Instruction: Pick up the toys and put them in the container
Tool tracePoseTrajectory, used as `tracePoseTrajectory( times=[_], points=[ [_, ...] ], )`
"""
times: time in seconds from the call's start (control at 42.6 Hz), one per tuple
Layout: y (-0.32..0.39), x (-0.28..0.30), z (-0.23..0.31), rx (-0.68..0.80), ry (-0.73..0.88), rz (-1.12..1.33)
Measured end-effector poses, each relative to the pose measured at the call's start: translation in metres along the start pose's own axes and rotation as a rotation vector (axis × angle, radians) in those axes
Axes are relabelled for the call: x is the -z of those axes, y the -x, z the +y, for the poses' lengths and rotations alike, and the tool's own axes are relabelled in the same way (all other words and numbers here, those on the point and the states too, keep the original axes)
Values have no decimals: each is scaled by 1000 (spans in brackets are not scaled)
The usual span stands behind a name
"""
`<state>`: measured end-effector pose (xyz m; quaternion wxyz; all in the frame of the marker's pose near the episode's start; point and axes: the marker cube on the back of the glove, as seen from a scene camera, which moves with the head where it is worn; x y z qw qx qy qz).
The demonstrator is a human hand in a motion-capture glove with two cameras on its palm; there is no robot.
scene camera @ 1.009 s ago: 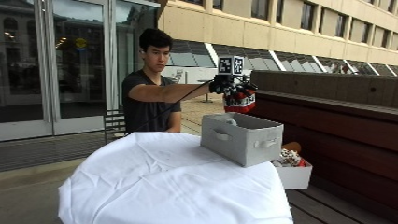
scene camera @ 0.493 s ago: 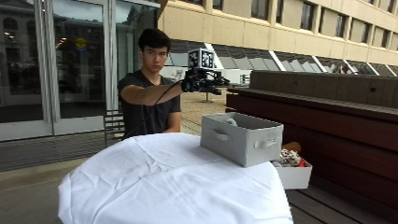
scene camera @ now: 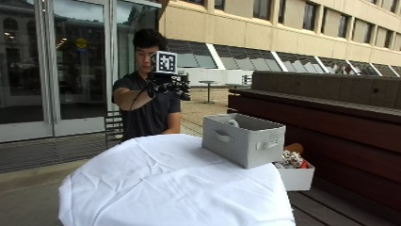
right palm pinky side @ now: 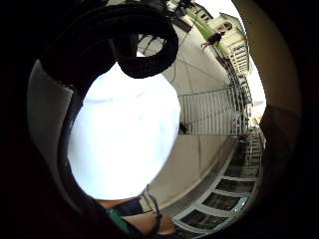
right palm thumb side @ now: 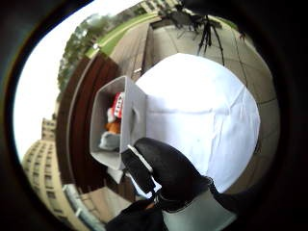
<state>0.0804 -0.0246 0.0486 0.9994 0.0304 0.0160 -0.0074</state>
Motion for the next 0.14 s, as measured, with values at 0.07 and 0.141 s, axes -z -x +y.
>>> tracePoseTrajectory(
  times=[0.07, 0.141],
  points=[
    [-8, -2, 4, -9, 3, -5],
    [-12, -3, 3, -8, 7, -12]
  ],
)
